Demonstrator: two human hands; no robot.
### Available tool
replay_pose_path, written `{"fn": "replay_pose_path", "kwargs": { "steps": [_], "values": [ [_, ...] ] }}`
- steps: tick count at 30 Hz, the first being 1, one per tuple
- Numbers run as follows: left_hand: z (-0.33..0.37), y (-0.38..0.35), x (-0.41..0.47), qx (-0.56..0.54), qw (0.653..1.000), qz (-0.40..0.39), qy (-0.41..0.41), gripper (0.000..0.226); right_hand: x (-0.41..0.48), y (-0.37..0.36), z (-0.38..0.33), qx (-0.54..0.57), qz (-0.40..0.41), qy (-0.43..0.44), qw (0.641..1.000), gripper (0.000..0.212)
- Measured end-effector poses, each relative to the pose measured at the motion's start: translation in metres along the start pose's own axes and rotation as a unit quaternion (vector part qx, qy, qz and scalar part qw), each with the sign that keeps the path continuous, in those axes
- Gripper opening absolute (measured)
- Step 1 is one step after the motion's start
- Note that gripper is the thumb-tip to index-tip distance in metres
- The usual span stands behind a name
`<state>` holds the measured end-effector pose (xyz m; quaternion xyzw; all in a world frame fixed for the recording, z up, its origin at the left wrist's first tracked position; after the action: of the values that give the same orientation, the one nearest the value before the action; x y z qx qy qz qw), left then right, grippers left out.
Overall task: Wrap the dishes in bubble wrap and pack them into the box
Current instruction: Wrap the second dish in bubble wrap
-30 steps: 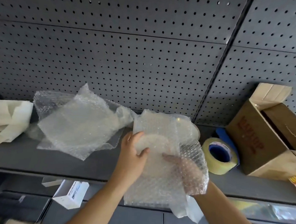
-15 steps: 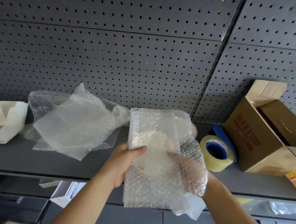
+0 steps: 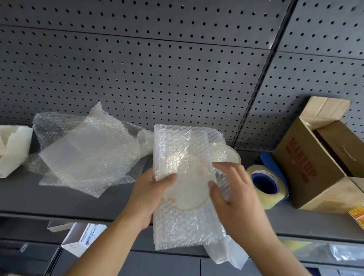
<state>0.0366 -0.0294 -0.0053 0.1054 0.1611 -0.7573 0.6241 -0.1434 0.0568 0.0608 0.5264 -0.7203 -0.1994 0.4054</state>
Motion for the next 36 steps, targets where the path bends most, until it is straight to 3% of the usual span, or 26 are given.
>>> {"fn": "replay_pose_path", "kwargs": {
  "steps": [2, 6, 13, 16, 20, 25, 31, 36],
  "values": [
    [0.003, -0.004, -0.002, -0.003, 1.000, -0.006, -0.008, 0.020, 0.005, -0.020, 0.013, 0.015, -0.056, -0.066, 0.996, 0.054],
    [0.006, -0.005, -0.003, -0.019, 1.000, -0.007, -0.011, 0.021, 0.011, -0.033, 0.035, 0.127, -0.079, -0.176, 0.973, 0.064],
    [-0.001, -0.008, -0.003, -0.049, 0.997, -0.053, 0.029, 0.027, 0.011, -0.045, 0.045, 0.331, -0.061, -0.270, 0.902, 0.022],
    [-0.008, -0.009, -0.002, -0.049, 0.994, -0.079, 0.063, 0.026, 0.010, -0.050, 0.055, 0.375, -0.071, -0.323, 0.866, 0.021],
    [-0.016, -0.010, -0.001, -0.032, 0.987, -0.119, 0.102, 0.031, 0.009, -0.058, 0.061, 0.465, -0.106, -0.386, 0.790, 0.029],
    [-0.017, -0.017, -0.003, -0.013, 0.969, -0.194, 0.151, 0.036, 0.008, -0.058, 0.064, 0.476, -0.179, -0.410, 0.757, 0.030],
    [-0.014, -0.015, 0.007, -0.006, 0.969, -0.193, 0.156, 0.035, 0.016, -0.065, 0.070, 0.472, -0.211, -0.452, 0.727, 0.044],
    [-0.015, -0.012, 0.014, -0.007, 0.968, -0.202, 0.151, 0.035, 0.022, -0.068, 0.074, 0.485, -0.213, -0.459, 0.713, 0.033]
  ]
}}
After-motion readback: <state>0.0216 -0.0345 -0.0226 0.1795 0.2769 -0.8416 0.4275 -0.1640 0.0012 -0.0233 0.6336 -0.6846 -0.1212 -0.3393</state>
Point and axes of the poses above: each hand's wrist, its own x-axis towards the middle knuckle, its own y-axis out of the back of the hand, z = x × y, the point moved 6 cm from there along x, towards the middle knuckle, and after that the axes turned 3 degrees about y, right-handed, at the moved point
